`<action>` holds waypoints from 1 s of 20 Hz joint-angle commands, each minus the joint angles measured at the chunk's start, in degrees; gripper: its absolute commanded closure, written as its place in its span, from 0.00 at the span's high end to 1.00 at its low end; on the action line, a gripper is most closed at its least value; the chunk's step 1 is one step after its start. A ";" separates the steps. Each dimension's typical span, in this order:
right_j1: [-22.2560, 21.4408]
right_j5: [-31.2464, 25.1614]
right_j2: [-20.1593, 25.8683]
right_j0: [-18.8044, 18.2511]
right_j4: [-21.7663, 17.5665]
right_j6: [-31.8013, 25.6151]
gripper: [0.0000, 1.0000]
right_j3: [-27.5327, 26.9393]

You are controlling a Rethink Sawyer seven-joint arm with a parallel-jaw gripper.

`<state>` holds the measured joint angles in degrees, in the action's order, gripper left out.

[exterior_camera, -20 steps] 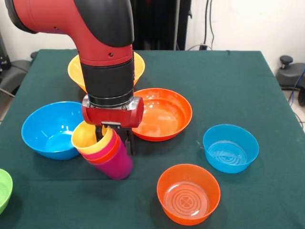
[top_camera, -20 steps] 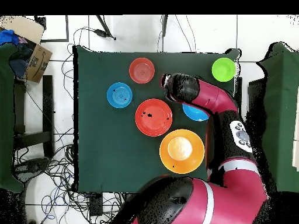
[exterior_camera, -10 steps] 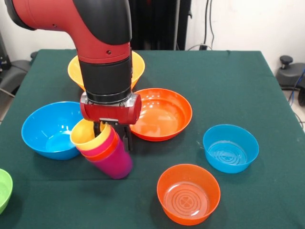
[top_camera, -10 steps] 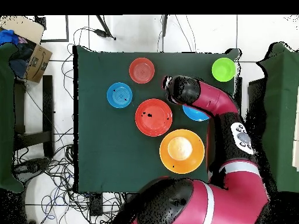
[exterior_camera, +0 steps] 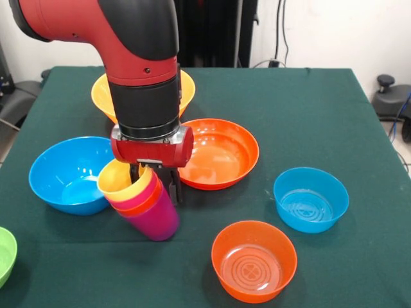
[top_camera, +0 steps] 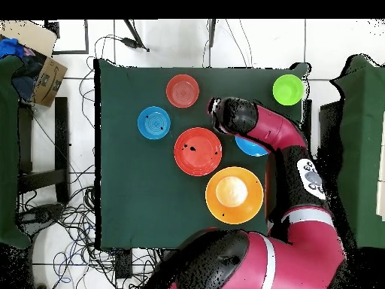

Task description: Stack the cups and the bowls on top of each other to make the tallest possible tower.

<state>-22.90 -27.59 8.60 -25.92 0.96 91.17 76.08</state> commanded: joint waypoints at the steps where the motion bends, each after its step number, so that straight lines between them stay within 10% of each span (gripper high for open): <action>1: 4.87 2.57 5.21 1.18 1.62 8.35 1.00 3.56; 20: 1.57 0.36 3.67 2.45 4.63 9.44 1.00 5.85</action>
<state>-22.87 -26.12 9.20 -25.40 4.23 91.18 77.41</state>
